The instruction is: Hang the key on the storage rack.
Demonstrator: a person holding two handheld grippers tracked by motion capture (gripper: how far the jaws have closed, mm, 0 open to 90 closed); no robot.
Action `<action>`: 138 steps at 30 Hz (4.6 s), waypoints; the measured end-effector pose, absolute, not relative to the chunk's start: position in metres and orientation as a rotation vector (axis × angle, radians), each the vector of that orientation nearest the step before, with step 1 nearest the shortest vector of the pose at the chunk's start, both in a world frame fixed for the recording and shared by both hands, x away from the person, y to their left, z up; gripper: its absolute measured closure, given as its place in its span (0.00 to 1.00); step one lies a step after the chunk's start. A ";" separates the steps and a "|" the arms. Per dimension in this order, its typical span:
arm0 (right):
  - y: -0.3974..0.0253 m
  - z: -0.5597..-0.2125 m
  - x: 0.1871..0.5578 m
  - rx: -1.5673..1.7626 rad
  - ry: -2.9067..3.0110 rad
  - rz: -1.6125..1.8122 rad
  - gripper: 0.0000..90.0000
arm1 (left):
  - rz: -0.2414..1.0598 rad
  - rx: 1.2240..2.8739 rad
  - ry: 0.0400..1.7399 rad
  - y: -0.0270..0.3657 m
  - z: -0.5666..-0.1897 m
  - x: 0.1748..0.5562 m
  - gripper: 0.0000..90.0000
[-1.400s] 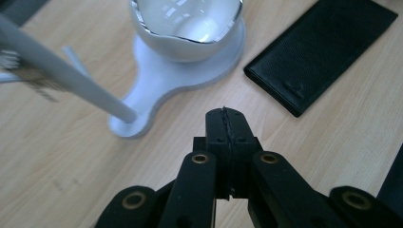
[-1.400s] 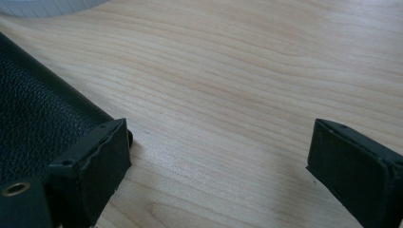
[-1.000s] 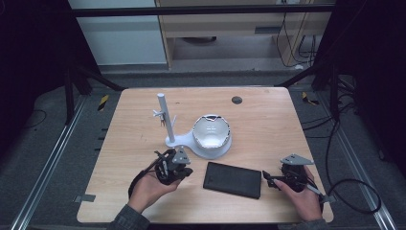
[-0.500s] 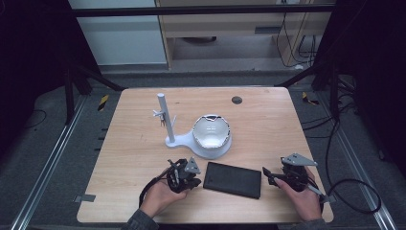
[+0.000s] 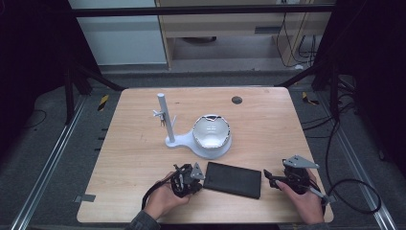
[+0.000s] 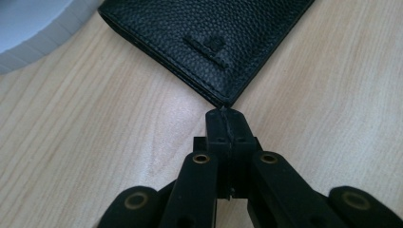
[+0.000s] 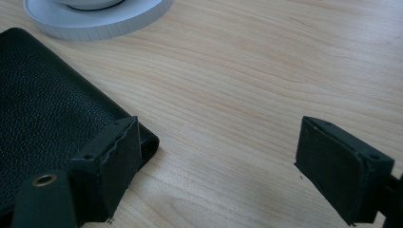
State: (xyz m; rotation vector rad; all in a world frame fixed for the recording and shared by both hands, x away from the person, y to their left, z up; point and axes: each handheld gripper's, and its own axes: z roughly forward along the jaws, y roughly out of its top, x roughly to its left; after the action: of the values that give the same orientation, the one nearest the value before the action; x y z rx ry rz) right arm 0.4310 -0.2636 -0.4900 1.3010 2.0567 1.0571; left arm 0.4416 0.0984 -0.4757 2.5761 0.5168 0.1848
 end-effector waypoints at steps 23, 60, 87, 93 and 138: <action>-0.258 -0.488 0.429 1.266 2.077 1.076 0.16 | 0.166 2.551 0.518 0.099 -0.478 0.444 1.00; -0.159 -0.488 0.417 0.888 2.348 0.896 0.21 | 0.144 2.369 0.608 0.095 -0.453 0.458 1.00; -0.153 -0.485 0.420 0.856 2.331 0.836 0.36 | 0.156 2.359 0.597 0.080 -0.456 0.459 0.97; -0.152 -0.482 0.422 0.793 2.315 0.788 0.65 | 0.150 2.334 0.615 0.078 -0.449 0.462 0.94; -0.221 -0.447 0.410 0.684 2.157 1.156 0.94 | 0.239 2.357 0.522 0.067 -0.420 0.476 0.14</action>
State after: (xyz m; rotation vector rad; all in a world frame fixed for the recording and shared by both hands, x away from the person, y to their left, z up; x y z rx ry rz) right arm 0.4105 -0.2209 -0.4466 0.6839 2.1568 1.1564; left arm 0.4764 0.0674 -0.4198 2.3572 0.5217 0.2393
